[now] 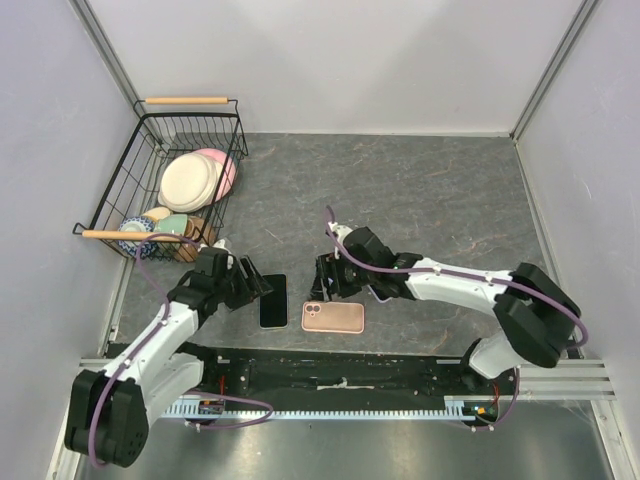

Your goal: Put the phone into the phone case

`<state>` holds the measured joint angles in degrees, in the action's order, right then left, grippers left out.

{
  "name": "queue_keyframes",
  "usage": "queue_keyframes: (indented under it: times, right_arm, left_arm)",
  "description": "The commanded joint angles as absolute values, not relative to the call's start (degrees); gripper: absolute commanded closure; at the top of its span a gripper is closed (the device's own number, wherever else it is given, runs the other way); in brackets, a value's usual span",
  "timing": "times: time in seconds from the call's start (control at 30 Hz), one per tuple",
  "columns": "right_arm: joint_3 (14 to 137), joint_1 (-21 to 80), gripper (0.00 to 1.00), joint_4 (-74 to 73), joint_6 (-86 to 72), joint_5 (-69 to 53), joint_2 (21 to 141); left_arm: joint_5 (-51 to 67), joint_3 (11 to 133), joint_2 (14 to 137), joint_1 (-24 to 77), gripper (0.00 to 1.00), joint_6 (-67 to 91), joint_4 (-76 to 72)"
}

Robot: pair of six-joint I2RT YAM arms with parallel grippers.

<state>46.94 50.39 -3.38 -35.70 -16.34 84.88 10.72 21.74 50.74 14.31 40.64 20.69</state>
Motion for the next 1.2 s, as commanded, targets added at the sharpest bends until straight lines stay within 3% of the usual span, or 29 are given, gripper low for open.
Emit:
queue_keyframes:
  times: [0.0,0.2,0.43,0.73,0.97,1.17]
  right_arm:
    - [50.2,51.7,0.23,4.1,-38.4,-19.6,89.4]
    - [49.5,51.7,0.22,4.5,-38.2,-18.3,88.9]
    - [48.2,50.1,0.21,2.0,-37.3,-17.0,85.5]
    - [45.5,46.1,0.2,0.4,-36.0,-16.7,81.7]
    - [43.8,45.7,0.19,0.4,-36.2,-17.4,80.9]
    - [43.4,45.6,0.18,1.0,-35.8,-17.5,81.4]
  left_arm:
    - [13.8,20.8,54.8,14.0,0.29,40.6,17.1]
    - [17.7,21.8,62.8,14.1,0.3,38.8,11.5]
    - [24.0,28.9,78.3,15.1,0.36,36.2,4.7]
    - [23.8,42.1,89.0,20.6,0.37,34.2,4.9]
    - [15.1,46.8,78.0,21.1,0.34,31.1,16.2]
    - [13.4,39.2,66.7,21.1,0.32,33.0,20.9]
